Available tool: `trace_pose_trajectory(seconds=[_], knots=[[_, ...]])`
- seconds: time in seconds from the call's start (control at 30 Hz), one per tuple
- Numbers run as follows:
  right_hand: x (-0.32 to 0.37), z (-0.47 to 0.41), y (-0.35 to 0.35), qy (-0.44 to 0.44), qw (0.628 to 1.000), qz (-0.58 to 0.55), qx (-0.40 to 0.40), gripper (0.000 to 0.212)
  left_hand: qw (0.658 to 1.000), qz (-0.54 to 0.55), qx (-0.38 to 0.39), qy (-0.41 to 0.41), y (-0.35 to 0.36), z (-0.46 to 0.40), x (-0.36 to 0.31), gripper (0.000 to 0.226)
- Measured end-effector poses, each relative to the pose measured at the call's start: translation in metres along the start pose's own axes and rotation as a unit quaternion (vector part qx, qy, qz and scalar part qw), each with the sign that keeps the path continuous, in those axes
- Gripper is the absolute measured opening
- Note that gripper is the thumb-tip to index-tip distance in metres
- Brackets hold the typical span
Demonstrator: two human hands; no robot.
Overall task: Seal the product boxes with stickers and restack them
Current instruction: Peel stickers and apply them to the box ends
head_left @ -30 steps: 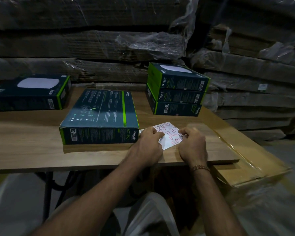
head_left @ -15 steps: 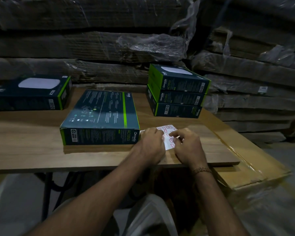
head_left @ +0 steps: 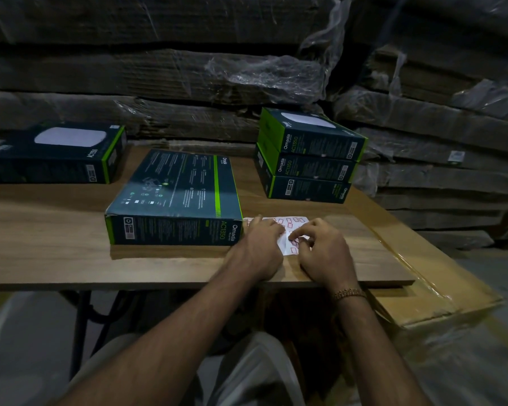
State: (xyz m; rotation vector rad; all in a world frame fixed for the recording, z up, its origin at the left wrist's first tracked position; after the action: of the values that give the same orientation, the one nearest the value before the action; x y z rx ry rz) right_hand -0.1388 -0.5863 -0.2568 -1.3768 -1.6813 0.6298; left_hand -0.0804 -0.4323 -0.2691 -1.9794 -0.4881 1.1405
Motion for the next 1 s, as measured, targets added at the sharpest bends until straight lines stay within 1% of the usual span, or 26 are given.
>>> trace_pose_trajectory(seconds=[0.23,0.4,0.47,0.63,0.73,0.83,0.9,1.0], knots=[[0.0,-0.002,0.0,-0.016,1.0,0.014,0.009,0.03,0.999,-0.015,-0.032,0.018,0.008,-0.004,0.006,0.037],[0.003,-0.003,-0.003,-0.014,0.999,0.033,0.022,0.028,1.0,0.003,-0.021,0.012,0.005,-0.003,0.004,0.044],[0.006,-0.004,-0.005,-0.012,0.998,0.046,0.032,0.028,1.0,0.005,-0.02,0.013,0.003,-0.002,0.002,0.044],[0.006,-0.011,-0.011,-0.035,0.994,0.065,0.083,0.028,1.0,-0.001,-0.009,0.012,0.0,0.001,-0.001,0.046],[0.006,-0.026,-0.021,-0.051,0.985,0.075,0.149,0.028,1.0,0.004,-0.01,0.008,-0.002,0.002,-0.003,0.045],[0.011,-0.04,-0.03,-0.059,0.971,0.099,0.211,0.024,1.0,0.006,-0.006,0.002,-0.003,0.003,-0.006,0.045],[0.016,-0.045,-0.031,-0.08,0.966,0.12,0.216,0.024,1.0,0.005,-0.004,0.001,-0.003,0.003,-0.006,0.044],[0.018,-0.047,-0.03,-0.088,0.961,0.15,0.217,0.023,1.0,0.005,-0.005,0.0,-0.003,0.004,-0.007,0.043]])
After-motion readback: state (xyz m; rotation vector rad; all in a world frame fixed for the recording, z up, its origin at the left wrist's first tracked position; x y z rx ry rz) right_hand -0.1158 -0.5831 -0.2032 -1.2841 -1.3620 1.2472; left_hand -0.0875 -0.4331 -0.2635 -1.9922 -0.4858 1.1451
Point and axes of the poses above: each hand's wrist, its own z-axis away from the middle knuckle, its own y-axis out of the palm, x = y × z, the point moved 2 cm from there along -z, towards the middle knuckle, and after that the axes turned 11 degrees about z, right-handed, at the moved point
